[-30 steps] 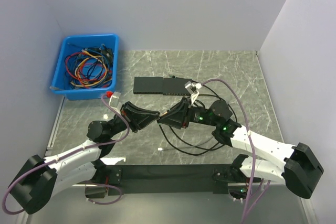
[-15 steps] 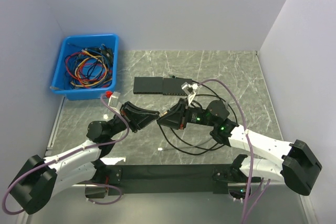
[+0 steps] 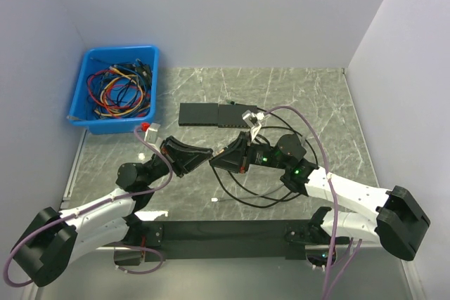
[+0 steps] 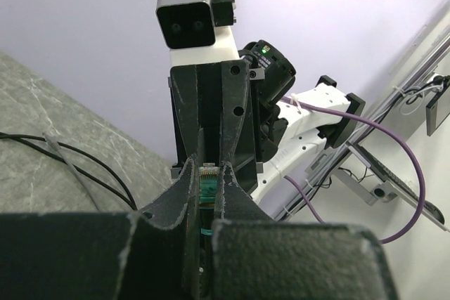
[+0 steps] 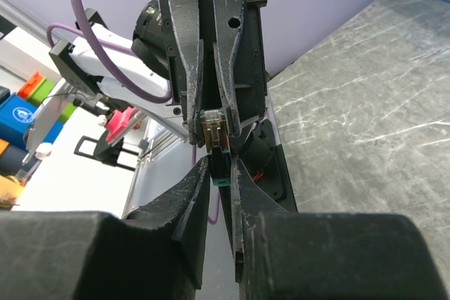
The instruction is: Insert the plug into the switch port
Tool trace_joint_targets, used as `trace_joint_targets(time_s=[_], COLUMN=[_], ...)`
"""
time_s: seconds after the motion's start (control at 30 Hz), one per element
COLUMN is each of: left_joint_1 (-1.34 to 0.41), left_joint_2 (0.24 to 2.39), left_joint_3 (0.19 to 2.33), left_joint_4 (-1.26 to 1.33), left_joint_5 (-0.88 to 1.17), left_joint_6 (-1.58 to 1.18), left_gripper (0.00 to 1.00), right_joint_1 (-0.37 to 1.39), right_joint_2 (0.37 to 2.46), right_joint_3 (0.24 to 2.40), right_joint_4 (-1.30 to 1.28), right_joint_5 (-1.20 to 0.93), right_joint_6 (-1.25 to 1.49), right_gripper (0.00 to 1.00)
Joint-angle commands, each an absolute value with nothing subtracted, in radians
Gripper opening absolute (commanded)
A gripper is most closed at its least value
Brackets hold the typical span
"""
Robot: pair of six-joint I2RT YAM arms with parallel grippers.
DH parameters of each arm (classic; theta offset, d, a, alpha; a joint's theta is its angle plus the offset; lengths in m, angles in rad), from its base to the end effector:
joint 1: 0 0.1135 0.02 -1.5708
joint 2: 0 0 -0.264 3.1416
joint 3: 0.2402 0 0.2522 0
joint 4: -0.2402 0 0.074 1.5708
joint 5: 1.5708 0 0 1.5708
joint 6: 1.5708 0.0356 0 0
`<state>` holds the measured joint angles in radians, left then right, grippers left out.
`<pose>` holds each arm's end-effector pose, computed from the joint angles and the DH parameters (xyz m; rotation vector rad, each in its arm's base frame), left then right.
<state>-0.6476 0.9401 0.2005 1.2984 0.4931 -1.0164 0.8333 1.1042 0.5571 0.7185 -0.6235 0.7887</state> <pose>0.1294 -0.1190 0.2618 0.3012 1.2208 -1.7214 0.1481 0.1939 0.2906 -0.6405 1.5675 1.7130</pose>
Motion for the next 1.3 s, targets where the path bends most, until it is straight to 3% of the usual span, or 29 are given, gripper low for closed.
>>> trace_joint_targets(time_s=[0.0, 0.73, 1.27], left_joint_1=[-0.646, -0.646, -0.646], left_joint_2=[0.956, 0.934, 0.865], left_joint_3=[0.192, 0.169, 0.160], left_joint_4=[1.454, 1.468, 1.382], left_joint_5=[0.460, 0.400, 0.382], left_joint_6=[-1.019, -1.020, -0.989], left_gripper=[0.01, 0.01, 0.01], right_joint_1=[0.853, 0.856, 0.858], right_joint_2=[1.111, 1.173, 1.135], right_joint_3=[0.607, 0.644, 0.647], right_joint_4=[0.755, 0.747, 0.690], right_joint_5=[-0.627, -0.634, -0.594], right_joint_6=[0.782, 0.785, 0.752], right_gripper=[0.10, 0.31, 0.31])
